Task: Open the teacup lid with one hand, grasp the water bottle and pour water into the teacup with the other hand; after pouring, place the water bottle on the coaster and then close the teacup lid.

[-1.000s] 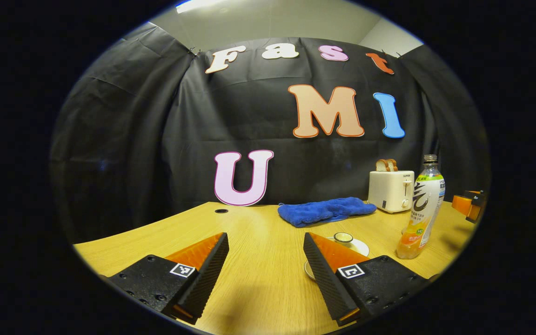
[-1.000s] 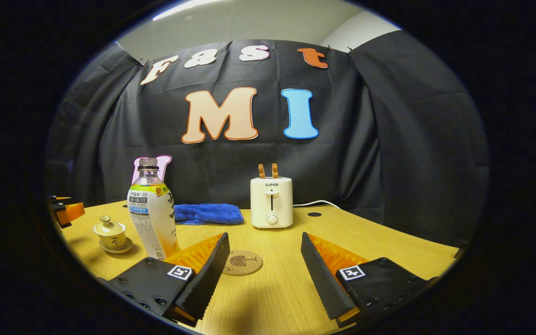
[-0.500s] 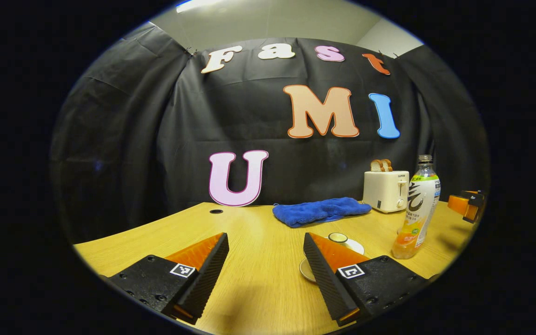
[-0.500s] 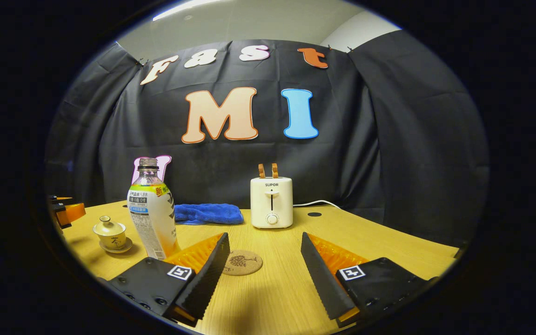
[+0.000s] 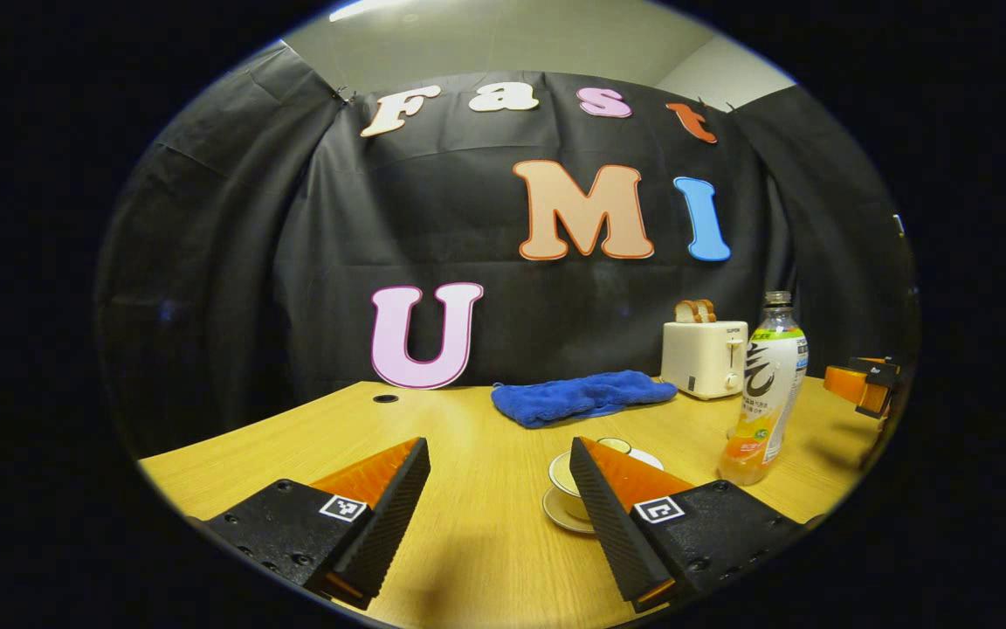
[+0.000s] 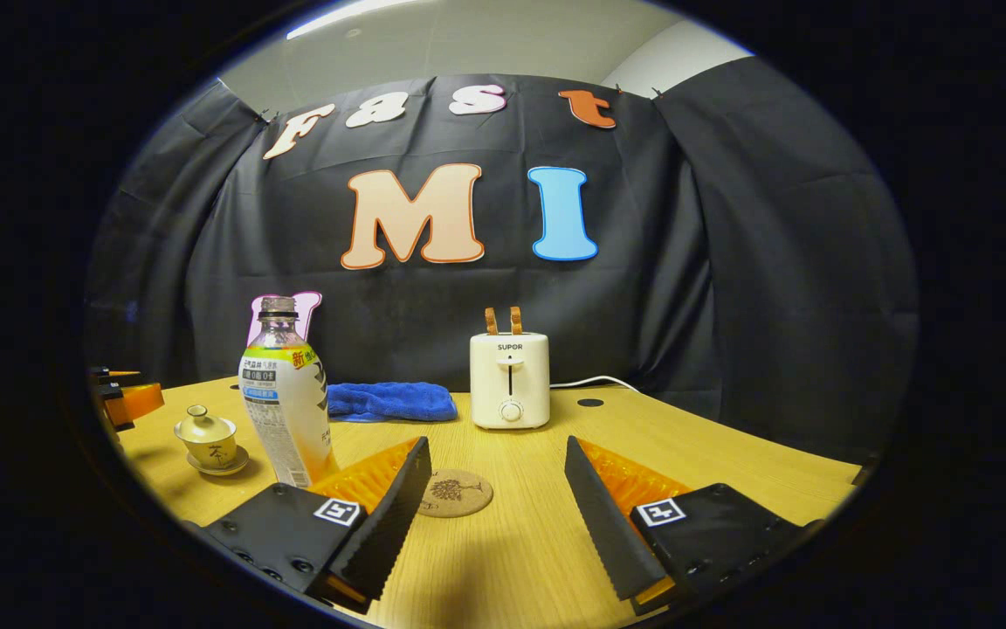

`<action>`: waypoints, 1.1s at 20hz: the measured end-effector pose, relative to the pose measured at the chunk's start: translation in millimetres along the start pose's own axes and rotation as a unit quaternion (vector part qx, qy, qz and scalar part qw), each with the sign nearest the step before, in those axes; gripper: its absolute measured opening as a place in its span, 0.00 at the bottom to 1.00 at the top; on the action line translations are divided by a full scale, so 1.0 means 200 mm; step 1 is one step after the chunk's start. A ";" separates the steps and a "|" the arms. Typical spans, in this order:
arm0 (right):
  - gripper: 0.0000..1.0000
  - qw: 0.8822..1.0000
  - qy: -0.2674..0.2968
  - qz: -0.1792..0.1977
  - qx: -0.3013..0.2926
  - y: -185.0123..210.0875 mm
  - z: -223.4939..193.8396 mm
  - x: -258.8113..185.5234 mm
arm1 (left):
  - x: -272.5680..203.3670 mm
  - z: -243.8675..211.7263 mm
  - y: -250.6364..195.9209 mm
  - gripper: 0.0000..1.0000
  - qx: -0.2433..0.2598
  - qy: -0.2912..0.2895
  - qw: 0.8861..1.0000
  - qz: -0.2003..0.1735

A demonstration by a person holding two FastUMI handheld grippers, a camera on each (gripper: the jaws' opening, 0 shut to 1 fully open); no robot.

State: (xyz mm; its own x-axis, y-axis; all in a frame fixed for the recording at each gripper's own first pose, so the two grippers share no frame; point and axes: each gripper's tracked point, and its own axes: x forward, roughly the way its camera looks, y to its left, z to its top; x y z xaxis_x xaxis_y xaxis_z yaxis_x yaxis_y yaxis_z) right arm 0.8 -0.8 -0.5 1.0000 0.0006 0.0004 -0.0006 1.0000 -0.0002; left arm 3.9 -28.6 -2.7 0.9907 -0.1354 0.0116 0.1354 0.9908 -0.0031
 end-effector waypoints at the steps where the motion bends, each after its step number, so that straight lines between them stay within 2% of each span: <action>1: 0.94 1.000 0.000 0.000 0.000 0.00 0.00 0.00 | 0.01 0.00 -0.03 0.96 -0.001 -0.001 1.000 -0.014; 12: 0.94 1.000 0.000 0.000 0.000 0.00 0.00 0.00 | 0.06 0.00 -0.30 0.94 -0.004 0.000 0.991 -0.131; 22: 0.94 1.000 0.000 0.000 0.000 0.00 0.00 0.00 | 0.19 -0.07 -0.38 0.94 0.010 0.047 0.987 -0.153</action>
State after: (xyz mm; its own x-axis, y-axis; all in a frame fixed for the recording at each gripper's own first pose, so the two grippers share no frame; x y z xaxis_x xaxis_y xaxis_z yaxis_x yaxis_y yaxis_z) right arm 1.5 0.2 -0.8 1.0000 0.0003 -0.0003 -0.0003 1.0000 0.0005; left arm 31.2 -109.8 -15.9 0.9001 -0.4275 -0.0835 0.4294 0.9031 0.0053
